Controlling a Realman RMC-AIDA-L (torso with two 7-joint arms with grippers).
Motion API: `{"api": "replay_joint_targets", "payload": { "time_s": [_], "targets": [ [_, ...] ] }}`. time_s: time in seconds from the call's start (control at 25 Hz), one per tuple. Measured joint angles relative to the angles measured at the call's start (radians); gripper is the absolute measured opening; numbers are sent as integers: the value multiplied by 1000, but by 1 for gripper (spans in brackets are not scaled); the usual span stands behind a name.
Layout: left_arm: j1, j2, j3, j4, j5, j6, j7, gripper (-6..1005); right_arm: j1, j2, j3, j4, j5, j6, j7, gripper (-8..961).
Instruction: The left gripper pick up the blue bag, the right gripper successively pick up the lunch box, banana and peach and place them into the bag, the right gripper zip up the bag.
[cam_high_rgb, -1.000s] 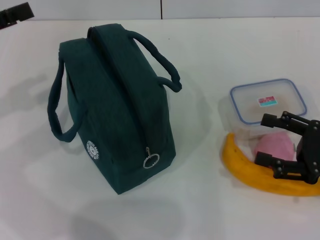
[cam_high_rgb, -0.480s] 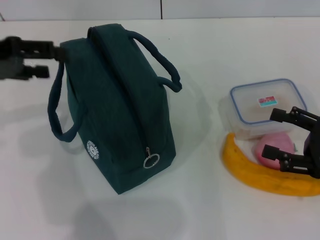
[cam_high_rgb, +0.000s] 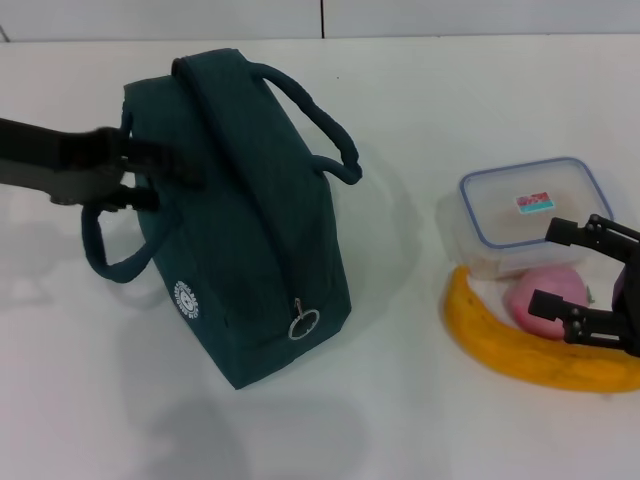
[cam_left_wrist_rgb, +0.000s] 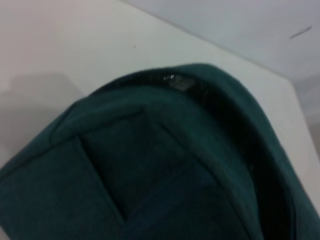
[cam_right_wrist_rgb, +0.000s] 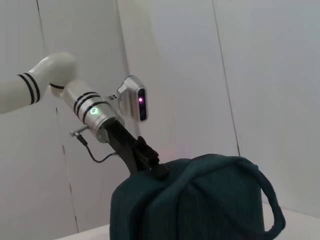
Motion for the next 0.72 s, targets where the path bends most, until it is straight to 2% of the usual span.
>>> {"api": "replay_joint_targets", "payload": {
  "time_s": [0.24,0.36,0.48,0.72],
  "targets": [
    [-19,-25,18,-2,84,0,-33,849,-9,4,1,0,1,0,0,861],
    [-14,-28,18,0,88,0,-15,848,-16,8,3,0,1,2,0,861],
    [-11,-26,23,3,84,11,-10,636,-21,10,11,8,1,2,-4,860],
    [-10,-29,25,12,81,42,-6,508,-23,11,14,33,2,0,-16,860]
  ]
}}
